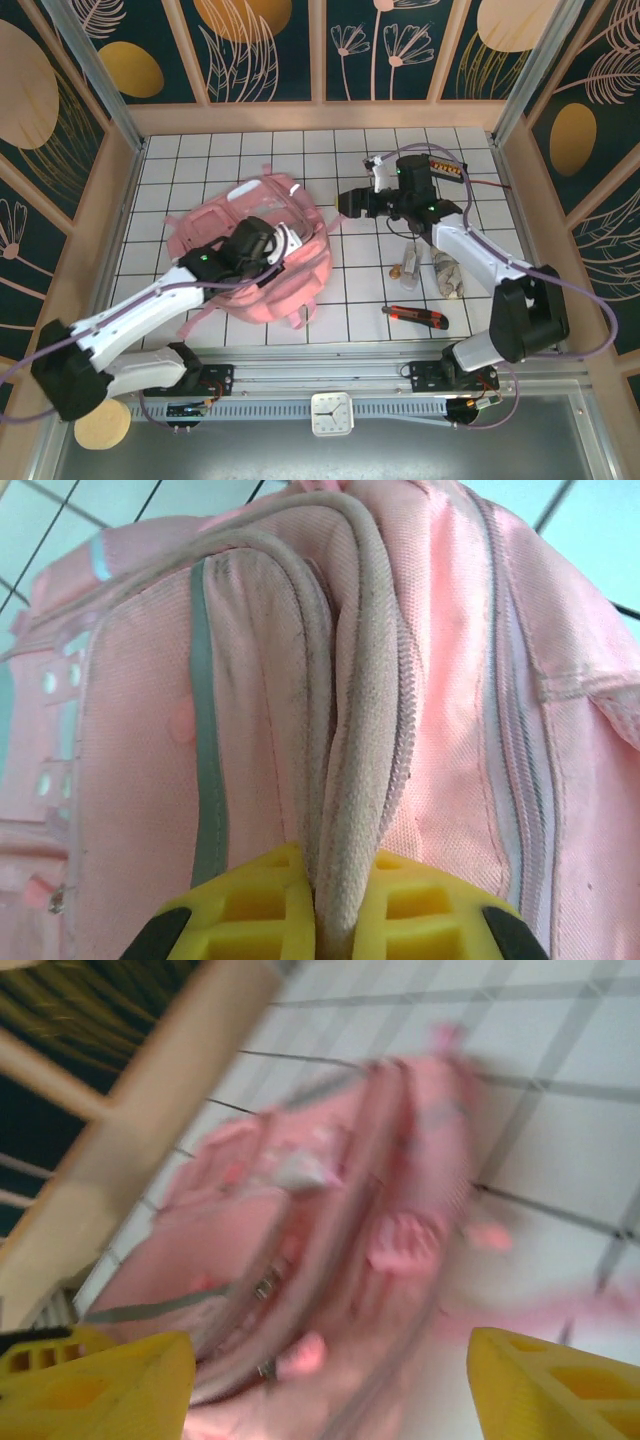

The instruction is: Pack books, pencil case, and school supplies into a backpack

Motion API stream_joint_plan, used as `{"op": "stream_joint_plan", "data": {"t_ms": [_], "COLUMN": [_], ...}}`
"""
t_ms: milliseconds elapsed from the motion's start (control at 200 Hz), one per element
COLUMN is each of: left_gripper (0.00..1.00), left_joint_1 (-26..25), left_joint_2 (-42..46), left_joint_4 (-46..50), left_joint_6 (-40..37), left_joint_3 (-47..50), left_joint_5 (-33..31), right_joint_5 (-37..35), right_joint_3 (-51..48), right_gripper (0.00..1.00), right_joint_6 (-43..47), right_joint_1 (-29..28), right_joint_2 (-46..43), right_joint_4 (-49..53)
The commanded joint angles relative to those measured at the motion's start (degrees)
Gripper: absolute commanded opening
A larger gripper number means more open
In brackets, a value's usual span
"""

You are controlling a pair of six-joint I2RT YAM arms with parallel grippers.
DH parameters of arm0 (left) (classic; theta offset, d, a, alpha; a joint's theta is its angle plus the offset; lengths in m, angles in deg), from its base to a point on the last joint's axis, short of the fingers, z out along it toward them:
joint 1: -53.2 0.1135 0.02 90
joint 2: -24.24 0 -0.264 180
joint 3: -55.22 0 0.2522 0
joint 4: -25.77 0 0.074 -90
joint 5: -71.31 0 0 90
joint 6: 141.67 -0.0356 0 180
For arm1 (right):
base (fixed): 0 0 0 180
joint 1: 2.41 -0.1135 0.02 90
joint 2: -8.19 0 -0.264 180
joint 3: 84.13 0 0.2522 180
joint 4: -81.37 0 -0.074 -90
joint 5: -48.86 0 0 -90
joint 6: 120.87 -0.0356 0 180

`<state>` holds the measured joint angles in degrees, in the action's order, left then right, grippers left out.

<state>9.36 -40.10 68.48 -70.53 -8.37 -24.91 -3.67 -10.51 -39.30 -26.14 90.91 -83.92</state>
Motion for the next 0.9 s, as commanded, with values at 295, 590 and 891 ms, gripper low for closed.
{"op": "stream_joint_plan", "data": {"t_ms": [295,590,891], "left_gripper": [0.00,0.00,0.00], "left_joint_1": [0.7,0.7,0.7], "left_joint_2": [8.7,9.5,10.3], "left_joint_4": [3.0,2.4,2.2], "left_joint_6": [-4.2,-2.8,-2.2], "left_joint_3": [1.4,2.8,3.6], "left_joint_5": [8.7,7.7,7.7], "right_joint_5": [19.8,20.8,23.5], "right_joint_3": [9.3,6.8,6.5], "right_gripper": [0.69,0.69,0.67], "right_joint_6": [32.5,33.3,29.0], "right_joint_1": [-7.3,-9.0,-7.9], "right_joint_2": [10.6,15.4,18.6], "right_joint_4": [16.8,21.9,24.1]}}
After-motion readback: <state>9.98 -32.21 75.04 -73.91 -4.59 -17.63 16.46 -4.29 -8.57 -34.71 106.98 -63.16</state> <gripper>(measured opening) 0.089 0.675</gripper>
